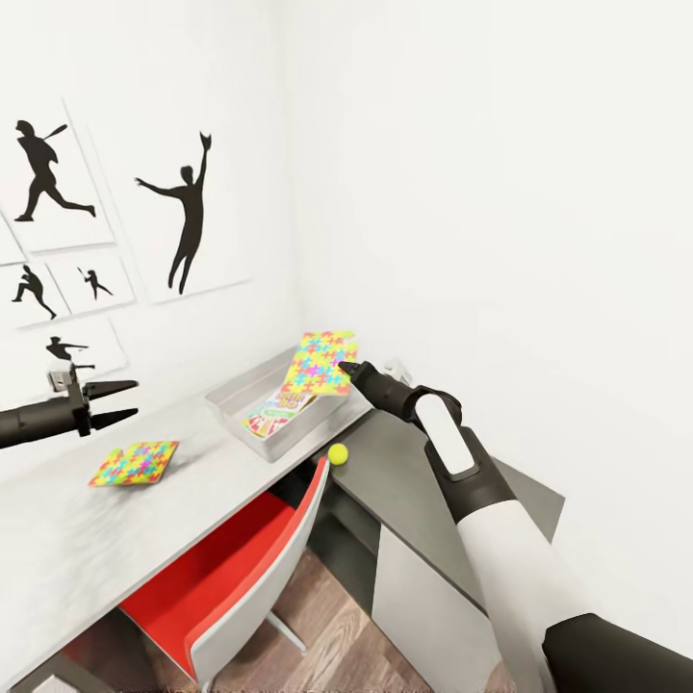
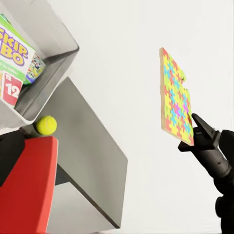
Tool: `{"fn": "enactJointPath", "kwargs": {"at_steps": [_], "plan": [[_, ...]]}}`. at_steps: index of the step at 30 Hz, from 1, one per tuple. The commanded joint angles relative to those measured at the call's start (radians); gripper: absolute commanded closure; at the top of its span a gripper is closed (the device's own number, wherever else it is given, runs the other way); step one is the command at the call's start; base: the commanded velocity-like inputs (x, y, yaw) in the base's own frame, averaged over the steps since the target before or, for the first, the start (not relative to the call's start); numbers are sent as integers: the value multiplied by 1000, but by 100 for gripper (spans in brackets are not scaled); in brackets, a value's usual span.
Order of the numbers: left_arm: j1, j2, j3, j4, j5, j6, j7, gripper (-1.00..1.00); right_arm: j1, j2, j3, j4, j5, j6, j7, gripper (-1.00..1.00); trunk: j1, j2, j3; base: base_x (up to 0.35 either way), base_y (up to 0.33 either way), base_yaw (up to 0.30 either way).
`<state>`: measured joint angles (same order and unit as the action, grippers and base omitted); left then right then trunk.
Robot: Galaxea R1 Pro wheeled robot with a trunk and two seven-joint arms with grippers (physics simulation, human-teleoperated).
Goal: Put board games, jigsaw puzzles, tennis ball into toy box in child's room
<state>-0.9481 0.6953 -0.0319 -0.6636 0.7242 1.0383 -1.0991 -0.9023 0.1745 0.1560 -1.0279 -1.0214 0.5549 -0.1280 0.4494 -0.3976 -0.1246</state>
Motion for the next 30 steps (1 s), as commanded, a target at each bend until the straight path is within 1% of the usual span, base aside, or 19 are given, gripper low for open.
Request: {"fn": "enactJointPath", "kwargs": {"at_steps": [1, 4, 8, 16, 23, 30], "plan": [[-1, 1, -3, 1, 1, 3, -23, -100, -1, 0, 0, -1, -11, 2, -10, 100, 1, -2, -4, 0, 0, 0], [-1, 1, -3, 1, -2, 3, -54, -100, -1, 0, 0, -1, -11, 2, -10, 100, 1, -2, -9, 0, 0, 0], [-1, 7, -4, 1, -5, 3, -66, -100, -1, 0, 0, -1, -12, 2, -10, 100, 1, -2, -15, 0, 0, 0], [-1, 12, -4, 1, -8, 0, -69, -100, -3, 0, 0, -4, -12, 2, -10, 100, 1, -2, -28, 0, 0, 0], [-2, 21, -5, 1, -5, 0, -70, -100, -3, 0, 1, -2, -13, 2, -10, 100, 1, -2, -40, 0, 0, 0], [-2, 21, -6, 1, -3, 0, -70, -100, -6, 0, 2, -4, -11, 2, -10, 100, 1, -2, -51, 0, 0, 0]]}}
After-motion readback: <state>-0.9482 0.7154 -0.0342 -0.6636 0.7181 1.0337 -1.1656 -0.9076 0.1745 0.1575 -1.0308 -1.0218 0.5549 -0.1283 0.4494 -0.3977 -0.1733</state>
